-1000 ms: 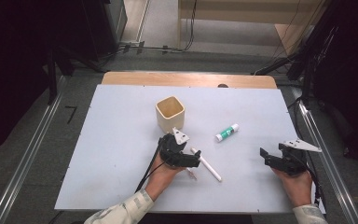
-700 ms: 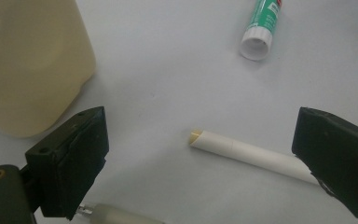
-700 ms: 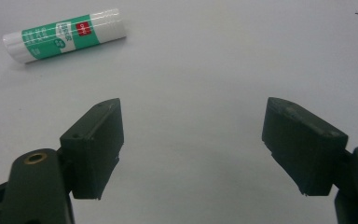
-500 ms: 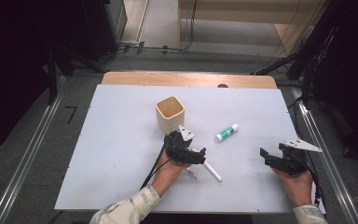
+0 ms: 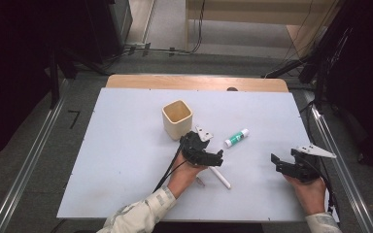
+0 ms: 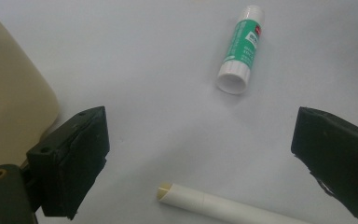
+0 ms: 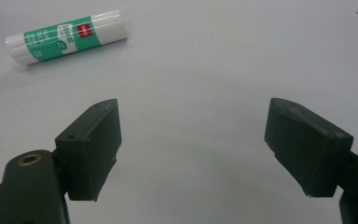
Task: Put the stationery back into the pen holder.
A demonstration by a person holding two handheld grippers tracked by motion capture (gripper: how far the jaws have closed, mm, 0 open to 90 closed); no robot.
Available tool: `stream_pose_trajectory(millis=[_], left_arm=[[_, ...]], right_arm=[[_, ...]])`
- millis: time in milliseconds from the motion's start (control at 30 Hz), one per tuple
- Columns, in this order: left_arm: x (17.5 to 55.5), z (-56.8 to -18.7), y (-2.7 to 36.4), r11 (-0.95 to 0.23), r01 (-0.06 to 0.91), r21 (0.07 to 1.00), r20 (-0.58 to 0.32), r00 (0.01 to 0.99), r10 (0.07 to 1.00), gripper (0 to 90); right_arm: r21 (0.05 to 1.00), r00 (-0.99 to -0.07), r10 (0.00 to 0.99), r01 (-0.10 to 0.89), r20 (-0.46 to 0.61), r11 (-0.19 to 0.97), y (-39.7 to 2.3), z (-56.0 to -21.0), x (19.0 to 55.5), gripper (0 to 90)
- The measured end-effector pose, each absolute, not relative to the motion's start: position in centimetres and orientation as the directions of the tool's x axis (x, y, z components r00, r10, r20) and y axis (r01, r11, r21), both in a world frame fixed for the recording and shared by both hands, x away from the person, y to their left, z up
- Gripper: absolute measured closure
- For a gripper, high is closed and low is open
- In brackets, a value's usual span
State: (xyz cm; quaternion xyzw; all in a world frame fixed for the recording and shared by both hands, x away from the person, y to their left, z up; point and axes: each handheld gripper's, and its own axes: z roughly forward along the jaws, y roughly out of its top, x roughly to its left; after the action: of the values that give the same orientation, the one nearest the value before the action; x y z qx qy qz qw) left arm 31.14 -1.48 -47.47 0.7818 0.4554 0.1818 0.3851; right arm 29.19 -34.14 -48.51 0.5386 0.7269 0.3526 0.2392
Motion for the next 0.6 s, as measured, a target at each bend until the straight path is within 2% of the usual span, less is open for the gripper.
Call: stream_pose_trajectory(millis=[600], left_arm=[[32.5,-47.7,-2.8,-0.296,0.581,0.758,-0.062,0.516,0.854,6.8]], right_arm=[[0.771,-0.308,0.951,0.613,0.032,0.172,-34.1,-48.5,29.2,17.2]])
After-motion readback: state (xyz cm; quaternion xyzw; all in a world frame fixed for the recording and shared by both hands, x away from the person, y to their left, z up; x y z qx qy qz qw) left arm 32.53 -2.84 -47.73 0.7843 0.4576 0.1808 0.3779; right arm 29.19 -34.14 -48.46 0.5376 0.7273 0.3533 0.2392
